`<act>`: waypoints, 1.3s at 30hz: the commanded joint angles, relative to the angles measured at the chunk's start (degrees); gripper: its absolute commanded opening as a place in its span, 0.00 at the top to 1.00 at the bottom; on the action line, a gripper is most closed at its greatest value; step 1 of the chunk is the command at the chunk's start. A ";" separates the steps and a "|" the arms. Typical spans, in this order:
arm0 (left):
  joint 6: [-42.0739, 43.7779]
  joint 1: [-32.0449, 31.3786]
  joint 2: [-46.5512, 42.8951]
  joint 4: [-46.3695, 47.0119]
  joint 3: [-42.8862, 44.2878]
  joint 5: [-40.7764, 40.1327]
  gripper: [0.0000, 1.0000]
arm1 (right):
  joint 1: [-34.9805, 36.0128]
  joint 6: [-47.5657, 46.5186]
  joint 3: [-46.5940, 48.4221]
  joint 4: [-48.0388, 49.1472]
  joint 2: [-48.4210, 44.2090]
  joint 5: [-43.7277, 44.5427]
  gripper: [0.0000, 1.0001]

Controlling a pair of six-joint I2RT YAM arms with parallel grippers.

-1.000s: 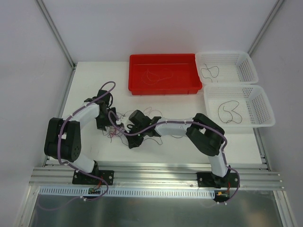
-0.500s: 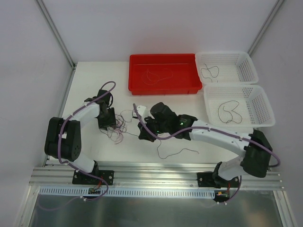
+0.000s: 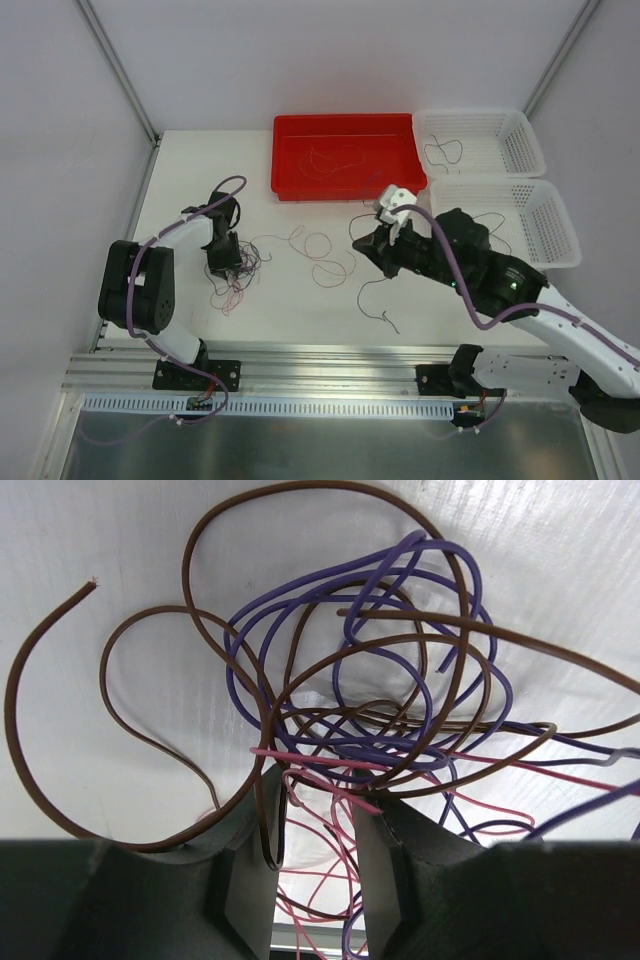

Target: Untangle the cables

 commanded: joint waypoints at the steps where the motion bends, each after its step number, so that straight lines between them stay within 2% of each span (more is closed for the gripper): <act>1: 0.74 0.58 0.56 -2.06 1.85 -1.96 0.68 | -2.00 -1.16 4.80 -2.57 -4.32 5.34 0.99; 5: 0.65 0.58 0.13 -2.06 2.03 -1.61 0.67 | -5.33 -1.95 9.54 -5.47 -4.95 7.19 0.99; 11: 0.48 0.58 -4.34 -2.06 1.50 -0.99 0.58 | -9.99 -1.42 13.77 -8.12 -1.71 10.18 0.99; 21: 0.57 0.58 -15.51 -0.48 -0.78 -3.63 0.27 | -21.50 -1.24 25.45 -6.45 6.20 11.42 0.99; 25: 0.56 0.58 -19.82 0.48 -1.66 -3.72 0.15 | -26.69 -2.64 32.04 -4.51 11.55 11.33 0.99; 30: 1.18 0.58 -22.81 1.01 -2.01 -3.19 0.01 | -34.25 -4.67 44.96 -2.68 18.77 9.57 0.99; 34: 1.27 0.58 -24.13 1.28 -2.19 -3.28 0.01 | -40.56 -6.87 48.31 3.73 23.52 11.59 0.99; 39: 1.53 0.58 -25.19 1.37 -2.36 -3.80 0.01 | -48.31 -4.15 50.76 14.88 30.62 10.28 0.99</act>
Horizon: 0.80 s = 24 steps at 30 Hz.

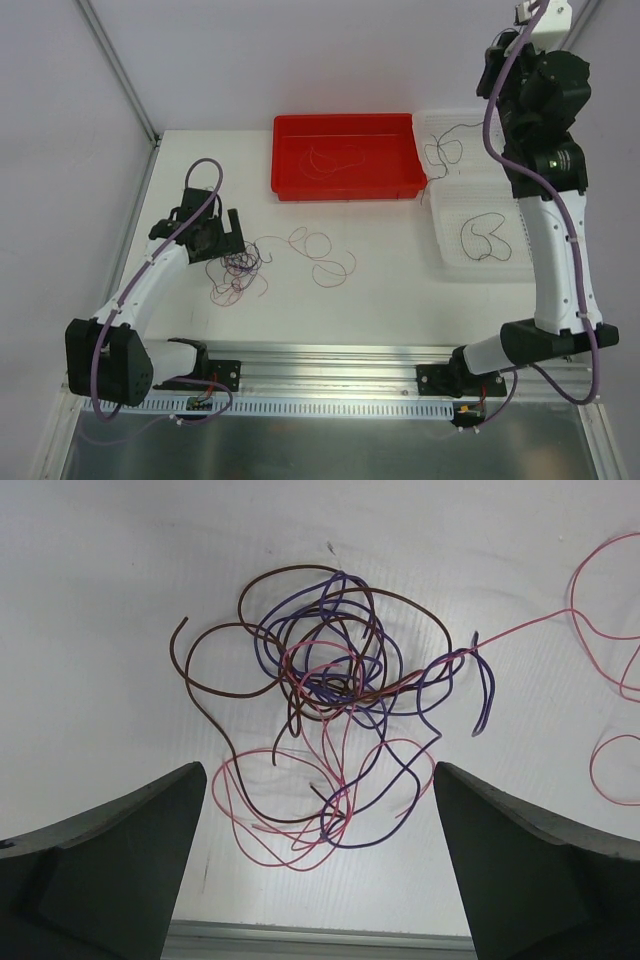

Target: Untangle the cables

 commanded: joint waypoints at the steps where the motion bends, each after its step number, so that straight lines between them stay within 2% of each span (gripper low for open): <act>1: 1.55 0.58 -2.87 0.93 -0.79 -1.57 0.01 | -5.77 1.05 3.87 11.32 5.18 -0.22 0.99; 7: 1.64 0.58 -6.65 1.98 -2.02 -3.42 0.01 | -13.87 7.29 9.66 18.97 16.69 -3.82 0.99; 14: 1.82 0.58 -6.13 3.13 -2.64 -2.46 0.01 | -18.19 12.83 18.28 24.68 30.49 -6.72 0.99; 17: 1.91 0.58 -4.81 3.21 -2.46 -1.32 0.01 | -19.07 14.41 18.20 25.40 34.44 -7.86 0.99; 24: 1.99 0.58 -3.14 3.13 -2.11 0.44 0.01 | -20.91 24.08 1.43 30.31 36.12 -6.03 0.95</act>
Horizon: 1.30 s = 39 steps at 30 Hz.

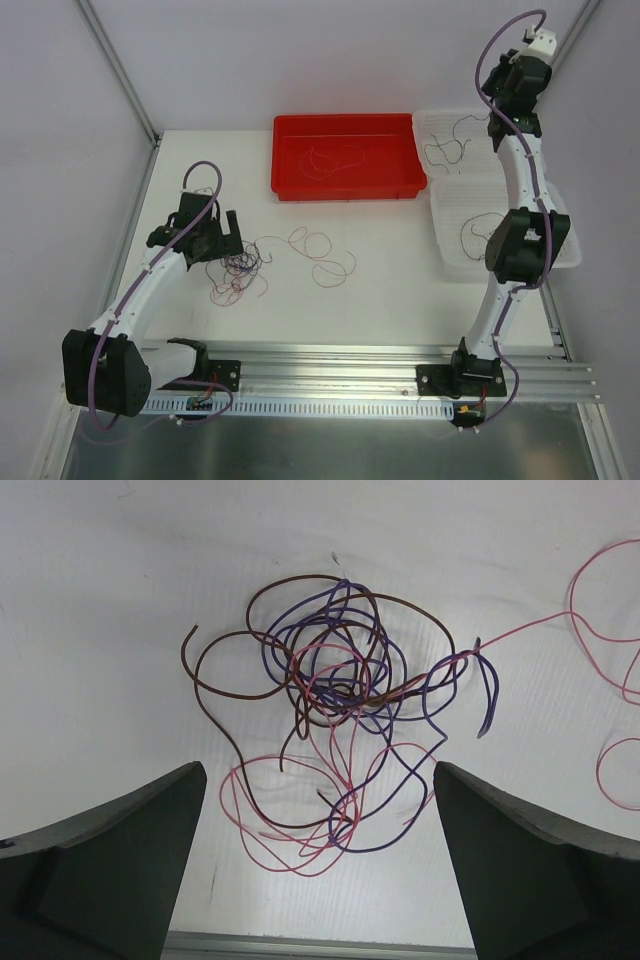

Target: Untangle the cables

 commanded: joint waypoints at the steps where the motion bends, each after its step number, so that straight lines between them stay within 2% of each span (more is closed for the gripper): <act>1: 0.94 0.58 0.44 0.87 0.27 1.45 0.01 | -1.16 7.56 -5.36 5.60 0.98 0.73 0.94; 6: 0.94 0.58 0.53 0.96 0.27 1.54 0.01 | -1.95 13.97 -2.56 -0.64 7.73 -1.28 0.90; 9: 0.86 0.58 0.71 0.87 0.27 2.15 0.01 | -2.30 16.53 -0.98 -3.10 9.59 -3.39 0.80; 10: 0.94 0.58 0.80 0.87 0.27 2.50 0.01 | -2.39 17.14 -1.15 -3.28 9.68 -3.83 0.75; 11: 0.94 0.58 0.97 0.87 0.36 2.68 0.01 | -2.39 17.24 -1.76 -3.54 9.34 -3.75 0.62; 13: 0.94 0.58 1.06 0.79 0.36 3.12 0.01 | -2.39 16.71 -2.38 -3.54 8.03 -3.75 0.45; 16: 0.94 0.58 1.06 0.87 0.36 3.56 0.01 | -2.39 15.83 -4.31 -4.33 5.65 -6.99 0.33; 20: 0.94 0.58 1.23 0.79 0.53 4.09 0.01 | -1.69 14.61 -8.79 -4.77 -0.76 -10.95 0.27; 26: 0.77 0.58 1.32 0.70 0.45 4.35 0.01 | 4.99 7.31 -16.61 -15.30 -11.66 -14.64 0.23; 31: 0.42 0.58 1.76 0.52 0.45 4.44 0.01 | 17.89 1.69 -26.54 -20.06 -20.44 -12.98 0.22; 39: 0.42 0.58 2.99 0.26 0.62 5.93 0.03 | 35.82 0.98 -37.09 -25.43 -22.84 -12.79 0.22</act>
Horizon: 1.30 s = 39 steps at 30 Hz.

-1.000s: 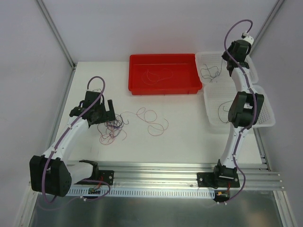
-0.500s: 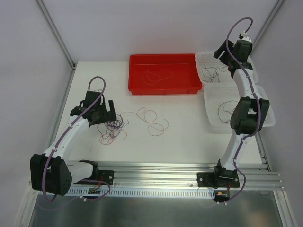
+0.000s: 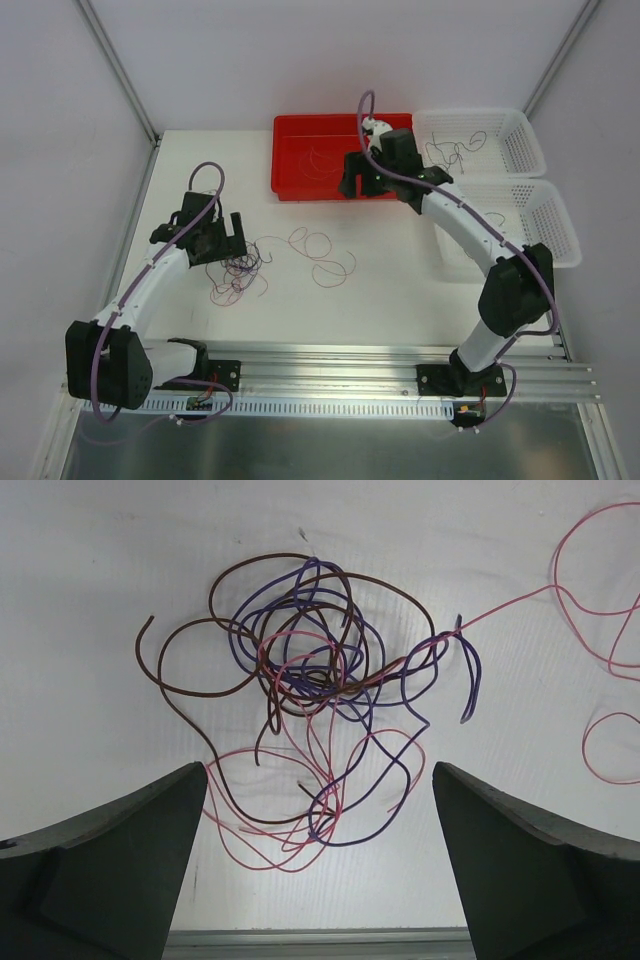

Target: Untangle the cables

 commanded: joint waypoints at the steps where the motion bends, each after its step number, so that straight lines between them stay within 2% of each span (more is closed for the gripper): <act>1: 0.22 0.58 0.96 0.30 0.62 1.87 0.03 | 4.49 -2.04 -2.35 -3.99 -0.89 -0.47 0.21; 6: 0.13 0.58 3.50 0.13 0.97 3.27 0.07 | 13.27 -1.87 -2.35 -4.43 4.46 -1.18 0.22; 12: -0.22 0.58 5.70 -0.31 1.41 3.98 0.12 | 21.02 -0.64 -3.32 5.75 8.68 -6.18 0.23; 16: -0.22 0.58 6.76 -0.40 1.68 4.33 0.19 | 23.66 1.29 -2.17 13.91 14.21 -9.61 0.27; 20: -0.40 0.58 8.51 -0.40 1.94 4.77 0.29 | 25.07 4.10 -0.51 19.99 18.44 -11.54 0.32; 29: -0.48 0.58 11.42 -0.66 2.56 6.17 0.35 | 25.69 6.39 3.28 27.29 26.27 -9.97 0.38; 32: -0.48 0.58 12.56 -0.66 2.56 5.91 0.36 | 25.51 6.48 3.10 28.79 27.33 -8.22 0.51; 33: -0.48 0.58 12.91 -0.66 2.47 5.74 0.37 | 25.43 6.83 2.40 29.40 26.37 -7.95 0.65; 35: -0.57 0.58 13.87 -0.75 2.56 5.56 0.39 | 25.16 6.92 -1.63 30.63 23.91 -7.16 0.77; 36: -0.57 0.58 14.23 -0.75 2.64 5.73 0.39 | 25.16 6.49 -3.12 30.99 22.59 -6.80 0.89; 38: -0.48 0.58 15.37 -0.93 3.00 6.35 0.41 | 25.25 5.52 -7.87 30.12 17.41 -5.75 0.98; 39: -0.66 0.58 15.55 -0.93 3.26 6.70 0.41 | 25.25 4.99 -9.37 29.42 15.31 -5.31 0.99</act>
